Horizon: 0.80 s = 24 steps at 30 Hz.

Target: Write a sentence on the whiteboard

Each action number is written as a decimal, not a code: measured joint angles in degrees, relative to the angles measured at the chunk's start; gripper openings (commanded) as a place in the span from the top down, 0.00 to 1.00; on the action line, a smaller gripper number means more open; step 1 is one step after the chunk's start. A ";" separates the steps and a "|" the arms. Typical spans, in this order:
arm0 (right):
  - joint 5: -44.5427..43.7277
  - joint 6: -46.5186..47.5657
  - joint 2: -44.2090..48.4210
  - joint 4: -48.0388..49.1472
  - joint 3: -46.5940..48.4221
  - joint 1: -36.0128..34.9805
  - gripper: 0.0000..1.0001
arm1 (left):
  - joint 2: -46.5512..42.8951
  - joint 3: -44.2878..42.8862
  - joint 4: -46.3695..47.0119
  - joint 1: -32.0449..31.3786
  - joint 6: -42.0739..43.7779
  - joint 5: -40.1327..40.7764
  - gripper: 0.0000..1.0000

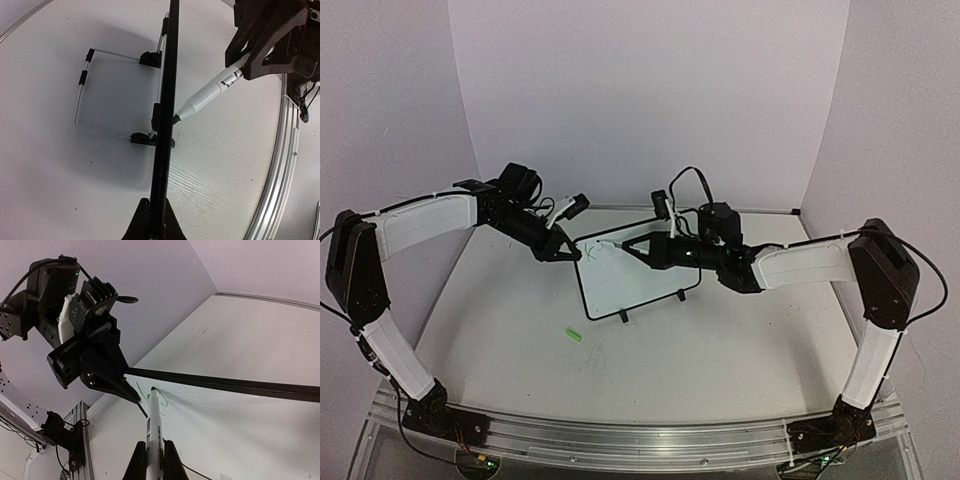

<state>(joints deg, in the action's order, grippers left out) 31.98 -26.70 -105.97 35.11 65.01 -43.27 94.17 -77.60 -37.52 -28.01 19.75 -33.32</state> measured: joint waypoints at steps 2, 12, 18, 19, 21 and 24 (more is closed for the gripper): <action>0.55 -0.12 -0.44 0.00 0.32 0.00 1.00 | 0.00 0.00 -0.02 0.00 0.00 0.00 1.00; 1.61 -0.39 -1.30 0.04 0.21 0.00 1.00 | 0.00 -0.02 -0.02 0.00 0.00 0.01 1.00; 1.38 -0.42 -1.30 -0.13 -1.66 0.00 1.00 | 0.00 -0.02 -0.02 0.00 0.02 0.02 1.00; 1.31 -0.42 -1.30 -0.15 -1.91 0.00 1.00 | 0.00 -0.04 -0.02 0.00 0.02 0.02 1.00; 1.18 -0.42 -1.30 -0.14 -2.18 0.00 1.00 | 0.00 -0.04 -0.02 0.00 0.01 0.02 1.00; 0.89 -0.42 -1.30 -0.06 -2.45 0.00 1.00 | 0.00 -0.04 -0.02 0.00 0.00 0.04 1.00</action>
<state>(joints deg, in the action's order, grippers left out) 32.87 -27.11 -107.26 35.05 62.56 -43.27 94.17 -77.65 -37.54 -28.01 19.75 -33.28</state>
